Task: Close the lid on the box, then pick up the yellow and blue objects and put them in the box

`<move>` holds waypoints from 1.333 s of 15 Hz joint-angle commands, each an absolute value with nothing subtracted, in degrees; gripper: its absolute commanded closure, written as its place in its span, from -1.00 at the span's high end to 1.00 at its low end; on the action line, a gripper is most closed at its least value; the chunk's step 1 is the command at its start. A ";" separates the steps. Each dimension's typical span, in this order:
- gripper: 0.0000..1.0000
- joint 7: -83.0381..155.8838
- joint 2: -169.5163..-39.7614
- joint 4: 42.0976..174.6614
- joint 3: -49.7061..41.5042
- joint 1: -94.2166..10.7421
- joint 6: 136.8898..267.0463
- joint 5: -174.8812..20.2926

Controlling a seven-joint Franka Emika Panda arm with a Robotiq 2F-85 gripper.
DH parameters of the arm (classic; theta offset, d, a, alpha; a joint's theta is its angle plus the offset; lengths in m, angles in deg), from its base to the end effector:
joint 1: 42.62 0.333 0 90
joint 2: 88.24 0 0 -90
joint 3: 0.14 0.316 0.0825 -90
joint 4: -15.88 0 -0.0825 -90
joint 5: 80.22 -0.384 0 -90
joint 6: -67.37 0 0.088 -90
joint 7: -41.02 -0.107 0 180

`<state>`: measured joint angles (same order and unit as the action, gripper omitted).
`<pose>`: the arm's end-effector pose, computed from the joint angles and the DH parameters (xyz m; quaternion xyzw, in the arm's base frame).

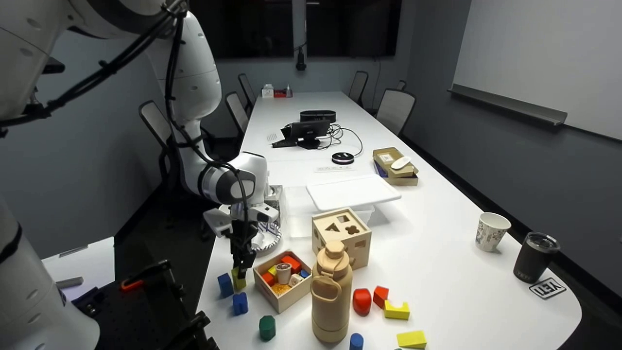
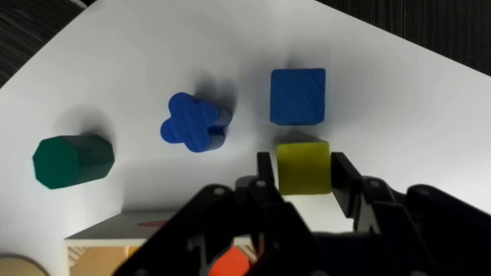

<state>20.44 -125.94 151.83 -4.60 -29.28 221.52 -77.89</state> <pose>0.4266 0.0605 0.0307 0.9822 -0.0770 -0.1555 0.0724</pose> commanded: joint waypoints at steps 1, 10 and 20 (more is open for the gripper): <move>-0.78 21.09 -125.99 152.11 -4.99 -28.79 223.05 -77.69; -0.81 21.97 -117.82 152.37 -3.01 -30.17 216.03 -79.28; -0.81 24.57 -107.87 131.22 -2.22 -38.05 189.17 -81.65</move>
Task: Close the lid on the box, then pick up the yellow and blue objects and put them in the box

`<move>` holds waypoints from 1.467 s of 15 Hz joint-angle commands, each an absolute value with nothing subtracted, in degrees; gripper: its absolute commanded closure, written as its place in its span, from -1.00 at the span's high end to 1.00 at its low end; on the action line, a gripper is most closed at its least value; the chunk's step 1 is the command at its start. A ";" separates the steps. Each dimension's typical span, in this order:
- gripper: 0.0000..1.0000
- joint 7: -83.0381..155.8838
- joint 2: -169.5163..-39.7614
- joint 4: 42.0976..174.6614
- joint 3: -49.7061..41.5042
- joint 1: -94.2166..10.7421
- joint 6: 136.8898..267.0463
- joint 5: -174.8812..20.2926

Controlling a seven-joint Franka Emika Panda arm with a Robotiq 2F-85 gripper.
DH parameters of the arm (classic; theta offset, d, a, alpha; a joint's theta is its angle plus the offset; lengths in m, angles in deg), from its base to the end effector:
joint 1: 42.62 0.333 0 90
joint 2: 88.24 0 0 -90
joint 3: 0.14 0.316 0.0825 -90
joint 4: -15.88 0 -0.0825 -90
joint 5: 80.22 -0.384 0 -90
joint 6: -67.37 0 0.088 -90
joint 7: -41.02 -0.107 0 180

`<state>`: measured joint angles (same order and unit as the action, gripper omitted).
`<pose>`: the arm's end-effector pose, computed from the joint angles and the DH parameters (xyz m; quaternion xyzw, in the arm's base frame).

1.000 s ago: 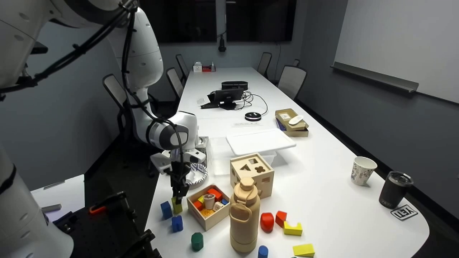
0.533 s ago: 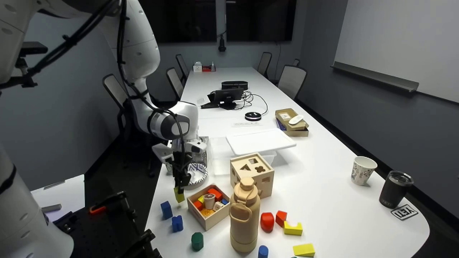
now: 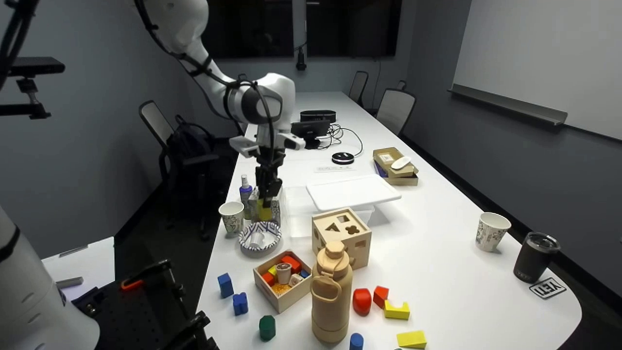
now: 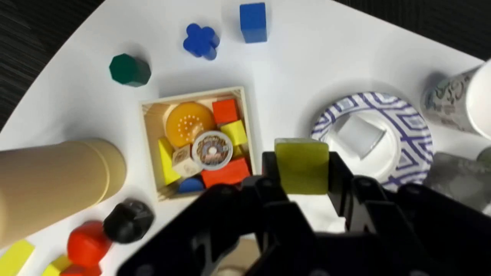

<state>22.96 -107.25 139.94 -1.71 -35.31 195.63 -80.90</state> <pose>0.5326 0.0537 0.2216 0.9855 -0.1105 -0.1260 0.0269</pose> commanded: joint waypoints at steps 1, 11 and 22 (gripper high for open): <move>-0.81 24.97 -108.99 127.15 -2.41 -39.23 187.64 -82.14; -0.81 25.33 -130.12 95.23 -3.79 -45.54 181.22 -83.00; -0.81 24.31 -143.96 79.87 -3.79 -46.23 172.60 -83.54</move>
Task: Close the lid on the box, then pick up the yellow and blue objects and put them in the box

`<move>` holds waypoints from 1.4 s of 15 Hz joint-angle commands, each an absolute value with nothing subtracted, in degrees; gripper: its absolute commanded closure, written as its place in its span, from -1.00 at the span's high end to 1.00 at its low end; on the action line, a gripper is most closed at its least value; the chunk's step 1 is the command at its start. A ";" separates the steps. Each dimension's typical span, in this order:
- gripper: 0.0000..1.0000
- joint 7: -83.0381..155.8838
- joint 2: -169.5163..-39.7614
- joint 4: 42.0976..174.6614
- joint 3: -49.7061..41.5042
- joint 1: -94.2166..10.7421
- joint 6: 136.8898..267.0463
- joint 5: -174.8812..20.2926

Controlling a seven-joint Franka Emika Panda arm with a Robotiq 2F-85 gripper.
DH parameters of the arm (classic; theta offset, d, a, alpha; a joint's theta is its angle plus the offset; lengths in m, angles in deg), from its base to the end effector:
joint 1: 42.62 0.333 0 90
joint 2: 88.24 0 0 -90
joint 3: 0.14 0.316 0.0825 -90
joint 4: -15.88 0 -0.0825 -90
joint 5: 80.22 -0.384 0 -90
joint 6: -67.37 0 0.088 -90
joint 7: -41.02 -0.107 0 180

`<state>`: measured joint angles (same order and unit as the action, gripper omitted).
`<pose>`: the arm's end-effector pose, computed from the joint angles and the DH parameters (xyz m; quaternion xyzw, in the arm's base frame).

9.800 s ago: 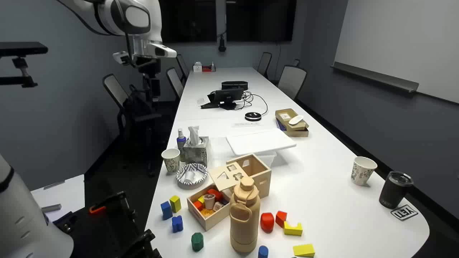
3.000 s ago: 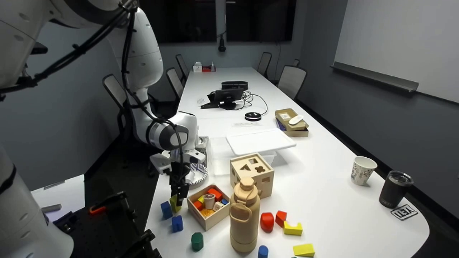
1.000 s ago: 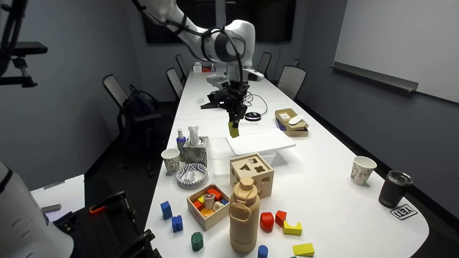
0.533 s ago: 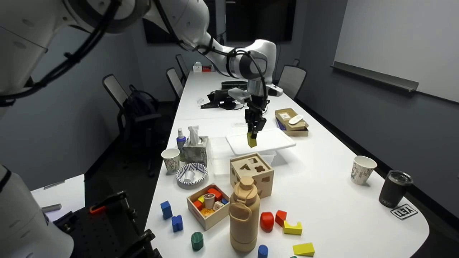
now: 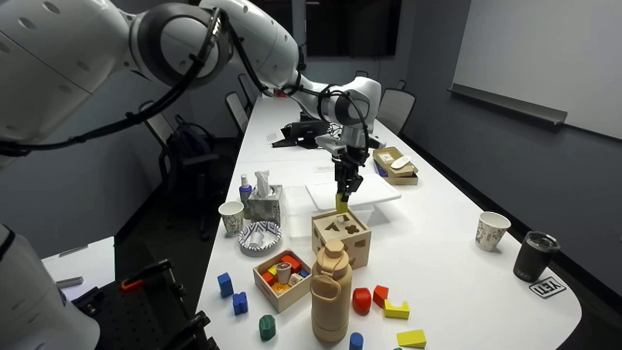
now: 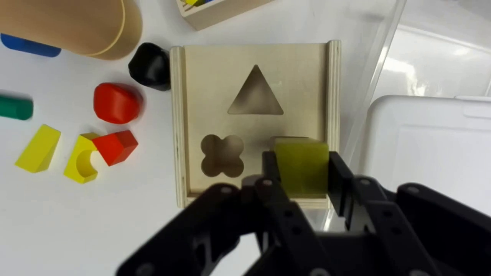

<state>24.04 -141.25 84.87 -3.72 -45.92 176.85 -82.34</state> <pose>0.7306 -0.0737 0.2009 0.9729 -0.2039 -0.1070 0.0190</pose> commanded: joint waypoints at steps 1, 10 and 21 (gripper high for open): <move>-0.81 24.24 -144.56 79.01 -3.85 -46.18 171.84 -83.42; -0.81 24.10 -148.50 73.83 -4.00 -46.48 169.69 -83.24; -0.81 24.17 -150.93 71.40 -3.98 -46.77 168.66 -83.10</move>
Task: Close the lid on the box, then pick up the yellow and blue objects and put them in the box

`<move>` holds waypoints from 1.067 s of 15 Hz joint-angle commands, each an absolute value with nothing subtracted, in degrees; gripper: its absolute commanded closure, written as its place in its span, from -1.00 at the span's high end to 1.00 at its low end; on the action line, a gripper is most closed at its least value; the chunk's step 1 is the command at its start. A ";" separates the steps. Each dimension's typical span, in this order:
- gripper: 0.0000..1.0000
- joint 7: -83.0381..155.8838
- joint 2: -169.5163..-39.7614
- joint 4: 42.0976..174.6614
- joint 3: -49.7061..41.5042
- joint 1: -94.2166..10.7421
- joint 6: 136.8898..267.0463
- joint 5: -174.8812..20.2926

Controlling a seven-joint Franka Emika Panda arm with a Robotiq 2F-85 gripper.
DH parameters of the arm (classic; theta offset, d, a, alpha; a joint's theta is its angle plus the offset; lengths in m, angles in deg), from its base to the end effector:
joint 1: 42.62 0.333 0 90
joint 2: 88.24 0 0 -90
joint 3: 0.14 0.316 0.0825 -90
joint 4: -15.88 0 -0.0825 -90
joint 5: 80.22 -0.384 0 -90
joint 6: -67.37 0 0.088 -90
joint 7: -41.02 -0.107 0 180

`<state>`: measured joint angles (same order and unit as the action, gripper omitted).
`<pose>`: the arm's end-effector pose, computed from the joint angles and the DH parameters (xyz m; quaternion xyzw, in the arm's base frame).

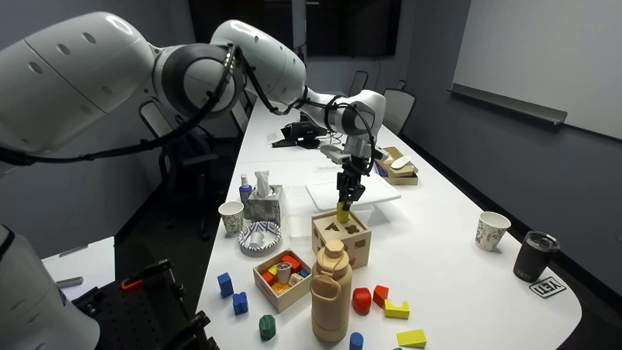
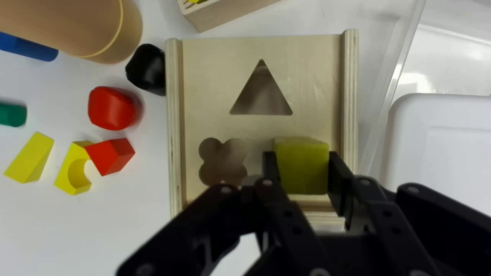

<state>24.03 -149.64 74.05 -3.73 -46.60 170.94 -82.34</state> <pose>0.7426 -0.0802 0.1677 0.9688 -0.2052 -0.1368 0.0236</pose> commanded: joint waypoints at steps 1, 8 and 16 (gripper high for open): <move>-0.81 24.18 -150.99 71.33 -4.01 -46.75 168.74 -83.05; -0.81 24.35 -151.46 70.78 -3.94 -46.65 168.59 -82.95; -0.81 24.48 -153.12 67.73 -3.84 -46.27 166.86 -82.67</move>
